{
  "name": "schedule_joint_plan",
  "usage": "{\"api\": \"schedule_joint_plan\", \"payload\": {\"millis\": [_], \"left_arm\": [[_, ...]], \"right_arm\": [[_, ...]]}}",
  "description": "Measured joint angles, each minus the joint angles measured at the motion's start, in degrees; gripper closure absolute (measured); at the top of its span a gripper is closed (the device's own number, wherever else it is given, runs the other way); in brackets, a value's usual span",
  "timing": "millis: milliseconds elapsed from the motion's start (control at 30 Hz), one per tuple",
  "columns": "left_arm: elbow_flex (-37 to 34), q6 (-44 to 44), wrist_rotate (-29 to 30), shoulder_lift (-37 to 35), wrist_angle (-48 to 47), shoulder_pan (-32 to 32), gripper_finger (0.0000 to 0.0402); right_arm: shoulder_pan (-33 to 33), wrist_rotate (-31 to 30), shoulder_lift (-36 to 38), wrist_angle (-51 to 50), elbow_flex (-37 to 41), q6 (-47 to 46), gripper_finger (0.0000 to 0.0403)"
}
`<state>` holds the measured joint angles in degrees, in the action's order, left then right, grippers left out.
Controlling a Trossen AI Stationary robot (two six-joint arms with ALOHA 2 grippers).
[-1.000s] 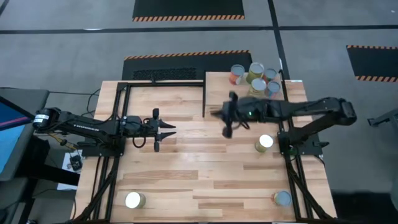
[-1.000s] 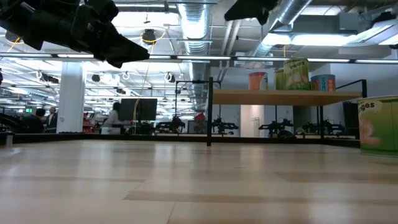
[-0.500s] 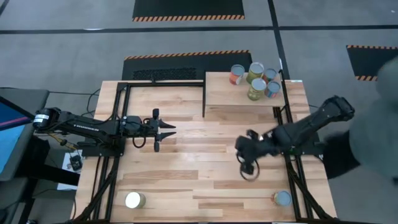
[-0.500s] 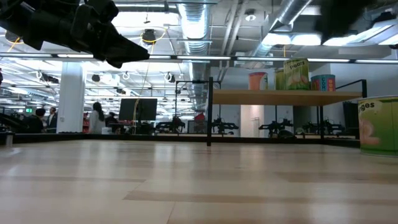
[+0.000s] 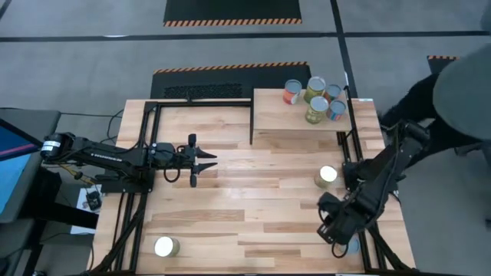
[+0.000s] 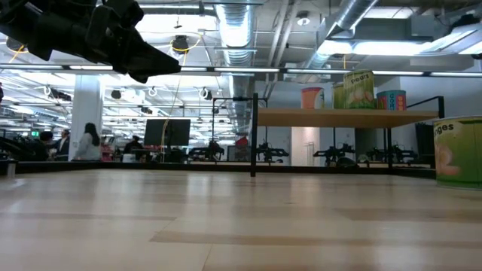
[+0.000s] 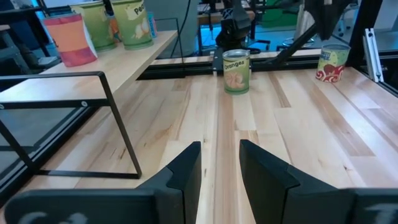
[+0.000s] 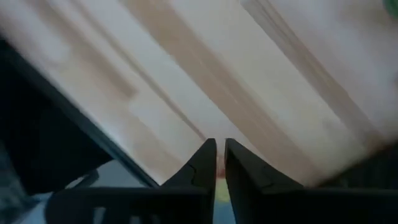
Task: Pick and place cans onto a shelf
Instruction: Put the canned spaghetti sauce on the shelf and aligned with the canned mixed fruits
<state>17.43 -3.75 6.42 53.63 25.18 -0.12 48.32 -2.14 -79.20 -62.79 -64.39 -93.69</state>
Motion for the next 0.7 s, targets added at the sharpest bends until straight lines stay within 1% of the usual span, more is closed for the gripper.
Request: {"api": "schedule_joint_plan", "payload": {"millis": [200,400,533,700], "left_arm": [[0.0,-0.1,0.0,0.0,-0.1,0.0,0.0301],[0.0,-0.3,0.0,0.0,-0.2,0.0,0.0301],[0.0,-0.2,0.0,0.0,-0.7,0.0,0.0301],[0.0,-0.1,0.0,0.0,-1.0,0.0,0.0301]], "right_arm": [[1.5,10.3,-3.6,-2.6,0.1,-8.8,0.0307],[2.0,16.4,-7.4,-1.3,0.1,-13.0,0.0281],[3.1,18.4,-9.4,-0.5,0.1,-14.4,0.0279],[4.4,18.5,-10.2,1.2,0.1,-16.6,0.0281]]}}
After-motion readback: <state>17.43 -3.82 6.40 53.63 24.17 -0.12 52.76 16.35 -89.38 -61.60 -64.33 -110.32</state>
